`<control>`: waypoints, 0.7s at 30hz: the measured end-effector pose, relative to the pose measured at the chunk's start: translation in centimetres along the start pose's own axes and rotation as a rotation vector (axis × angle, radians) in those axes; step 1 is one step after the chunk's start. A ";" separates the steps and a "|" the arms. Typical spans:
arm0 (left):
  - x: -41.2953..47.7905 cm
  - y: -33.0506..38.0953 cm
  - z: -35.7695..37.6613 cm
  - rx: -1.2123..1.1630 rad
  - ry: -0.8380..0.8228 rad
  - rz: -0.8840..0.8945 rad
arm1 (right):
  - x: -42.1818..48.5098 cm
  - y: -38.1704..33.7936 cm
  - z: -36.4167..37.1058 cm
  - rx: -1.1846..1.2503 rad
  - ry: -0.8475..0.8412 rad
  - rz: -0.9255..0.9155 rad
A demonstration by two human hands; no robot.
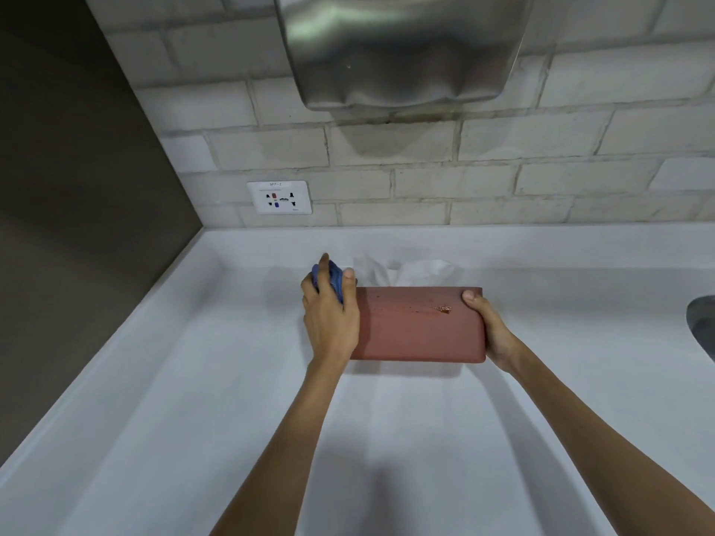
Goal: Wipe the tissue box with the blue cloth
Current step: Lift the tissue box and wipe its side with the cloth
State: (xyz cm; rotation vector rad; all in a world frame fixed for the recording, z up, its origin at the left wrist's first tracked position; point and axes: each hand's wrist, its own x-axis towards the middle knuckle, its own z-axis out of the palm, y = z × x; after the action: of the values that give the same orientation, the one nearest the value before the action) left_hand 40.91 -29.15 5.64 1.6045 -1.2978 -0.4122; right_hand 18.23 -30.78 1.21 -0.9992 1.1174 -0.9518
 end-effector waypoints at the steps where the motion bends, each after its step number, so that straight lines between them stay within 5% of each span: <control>1: -0.1 0.2 0.2 0.023 0.007 0.001 | -0.1 0.0 0.0 0.000 -0.001 -0.001; 11: -7.9 -5.1 -1.2 0.094 0.024 0.152 | -0.3 -0.2 0.0 -0.013 0.017 0.017; 21: -3.3 -1.6 -0.1 0.223 0.086 0.170 | -0.5 -0.3 0.2 -0.052 0.065 0.025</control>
State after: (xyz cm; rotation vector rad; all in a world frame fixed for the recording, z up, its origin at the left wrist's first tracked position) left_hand 40.63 -26.36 3.35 1.6590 -1.4403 -0.0943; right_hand 18.28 -30.37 1.66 -1.0001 1.2115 -0.9453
